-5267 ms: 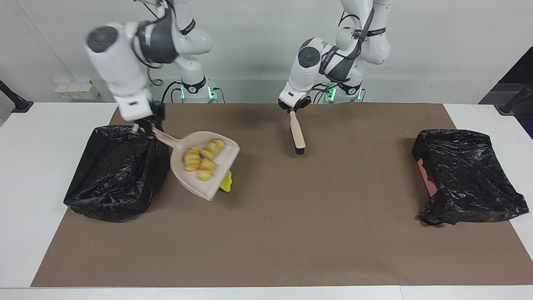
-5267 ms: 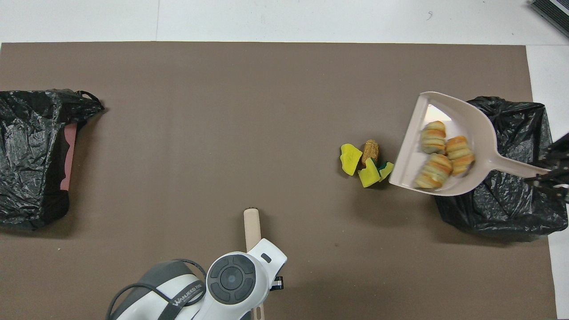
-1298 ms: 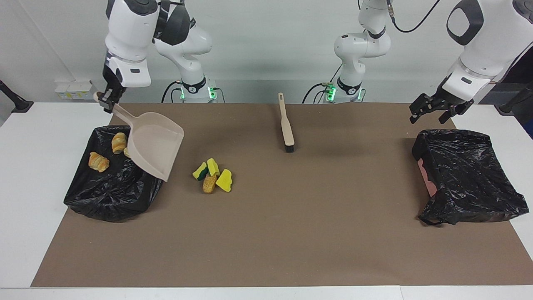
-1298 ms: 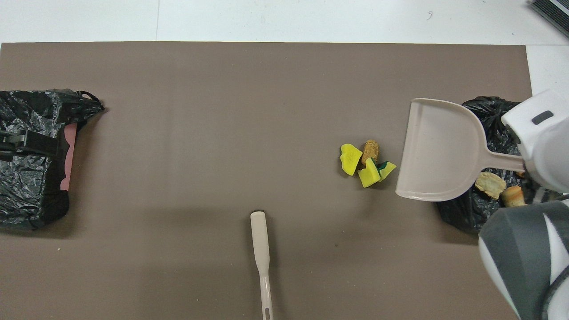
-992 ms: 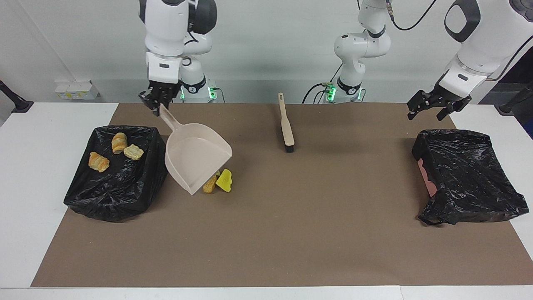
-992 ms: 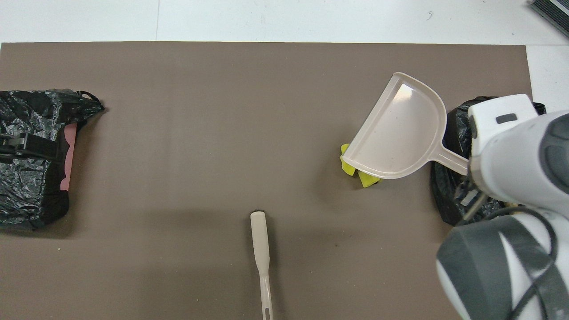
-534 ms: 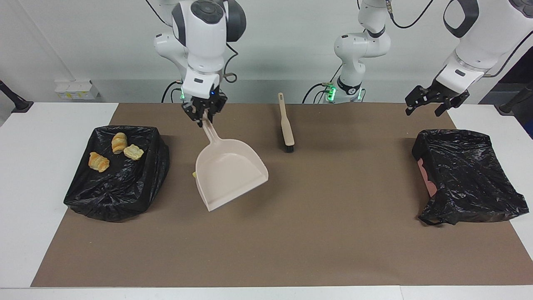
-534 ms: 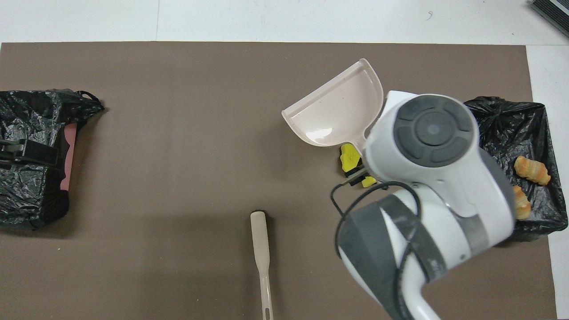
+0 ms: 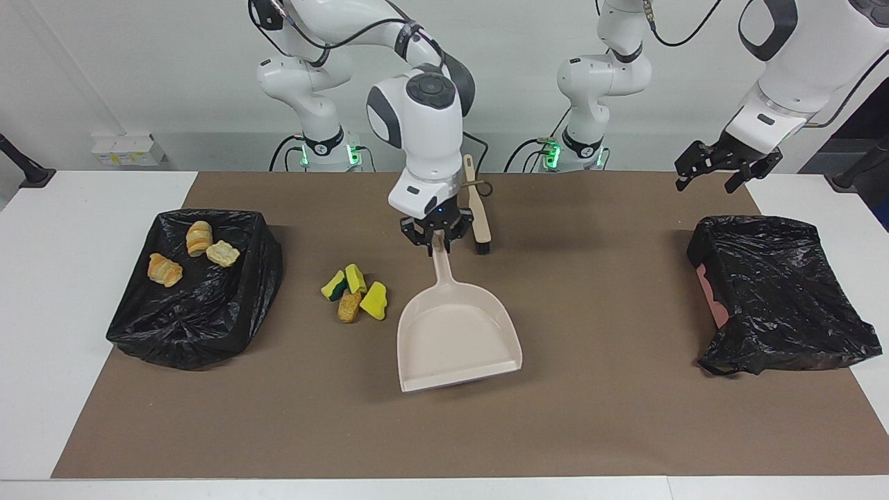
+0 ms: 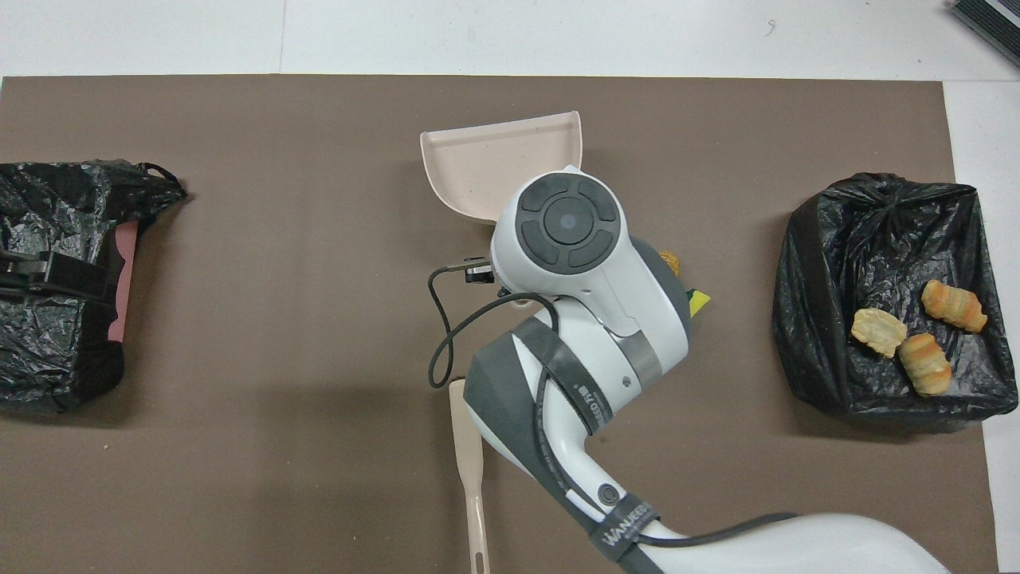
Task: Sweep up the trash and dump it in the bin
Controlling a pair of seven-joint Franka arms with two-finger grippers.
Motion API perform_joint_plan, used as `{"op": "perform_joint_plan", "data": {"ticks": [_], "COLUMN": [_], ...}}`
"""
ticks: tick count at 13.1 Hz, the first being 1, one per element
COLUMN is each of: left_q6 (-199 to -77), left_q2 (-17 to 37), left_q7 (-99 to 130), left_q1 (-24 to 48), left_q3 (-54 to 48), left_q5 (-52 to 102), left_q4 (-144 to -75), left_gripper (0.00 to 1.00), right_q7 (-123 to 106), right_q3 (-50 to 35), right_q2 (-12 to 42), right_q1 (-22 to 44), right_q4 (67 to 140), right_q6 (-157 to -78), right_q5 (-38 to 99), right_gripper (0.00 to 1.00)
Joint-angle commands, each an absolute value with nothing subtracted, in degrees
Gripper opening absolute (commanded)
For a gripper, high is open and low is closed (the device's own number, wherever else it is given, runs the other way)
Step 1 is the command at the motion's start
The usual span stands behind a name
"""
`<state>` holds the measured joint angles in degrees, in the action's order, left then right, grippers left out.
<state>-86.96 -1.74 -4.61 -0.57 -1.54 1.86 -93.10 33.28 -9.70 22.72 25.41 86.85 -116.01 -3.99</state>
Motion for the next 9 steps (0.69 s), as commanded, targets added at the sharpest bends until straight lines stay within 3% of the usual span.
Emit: {"op": "perform_joint_plan", "data": {"ticks": [1,6,7,8,9], "left_q6": [-87.19,-87.36,-87.45,-87.63,-87.89], "left_q2": [-3.34,-3.25,-3.34,-3.25,-3.08], "left_q7": [-5.01,-5.54,-5.54,-5.54,-5.71], "left_q1": [0.53,1.41,1.41,1.41,1.41], "left_q3": [-1.23,-1.49,-1.49,-1.49,-1.49], "left_q5": [0.35,-0.79,-0.79,-0.79,-0.79], "left_q4": [-94.83,-94.83,-94.83,-94.83,-94.83], "left_gripper": [1.0,1.0,1.0,1.0,1.0], "right_q7": [38.4,38.32,38.23,38.15,37.71], "right_q3": [-9.76,-9.84,-9.84,-9.84,-9.84], "right_q2": [28.37,31.64,31.47,31.29,31.12], "right_q1": [27.67,28.3,28.3,28.47,28.65], "right_q4": [83.41,83.93,83.94,83.94,83.94], "right_q6": [-120.13,-123.74,-122.71,-122.43,-121.65], "right_q5": [-2.9,-2.38,-2.37,-2.46,-3.07], "right_gripper": [0.0,0.0,0.05,0.18,0.38]}}
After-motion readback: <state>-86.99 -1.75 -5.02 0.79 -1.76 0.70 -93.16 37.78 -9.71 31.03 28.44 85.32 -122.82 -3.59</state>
